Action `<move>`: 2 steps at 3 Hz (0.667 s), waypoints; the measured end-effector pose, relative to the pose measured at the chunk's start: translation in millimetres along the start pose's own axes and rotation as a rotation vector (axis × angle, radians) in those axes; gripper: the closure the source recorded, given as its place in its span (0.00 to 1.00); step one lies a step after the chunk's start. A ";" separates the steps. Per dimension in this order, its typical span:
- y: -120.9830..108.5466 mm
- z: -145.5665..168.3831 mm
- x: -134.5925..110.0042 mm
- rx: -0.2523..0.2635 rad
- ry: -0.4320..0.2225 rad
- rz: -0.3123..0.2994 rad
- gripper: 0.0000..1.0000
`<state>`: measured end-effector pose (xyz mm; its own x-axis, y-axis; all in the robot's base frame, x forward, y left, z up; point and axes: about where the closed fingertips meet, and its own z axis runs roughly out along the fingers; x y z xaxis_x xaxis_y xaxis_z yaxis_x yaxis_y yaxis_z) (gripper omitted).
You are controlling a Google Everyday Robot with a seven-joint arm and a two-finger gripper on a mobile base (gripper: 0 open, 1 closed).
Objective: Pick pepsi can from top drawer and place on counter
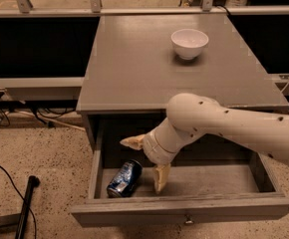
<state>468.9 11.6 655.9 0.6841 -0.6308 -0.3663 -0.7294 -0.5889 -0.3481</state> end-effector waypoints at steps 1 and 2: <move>7.3 7.2 -9.7 -0.073 -0.001 -0.075 0.00; 16.8 26.1 -23.9 -0.206 0.037 -0.248 0.00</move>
Offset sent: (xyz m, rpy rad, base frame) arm -0.0421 0.0297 -0.0362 -0.3282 -0.0579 0.5102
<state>440.4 29.9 636.3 0.8430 -0.4714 -0.2589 -0.5289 -0.8142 -0.2396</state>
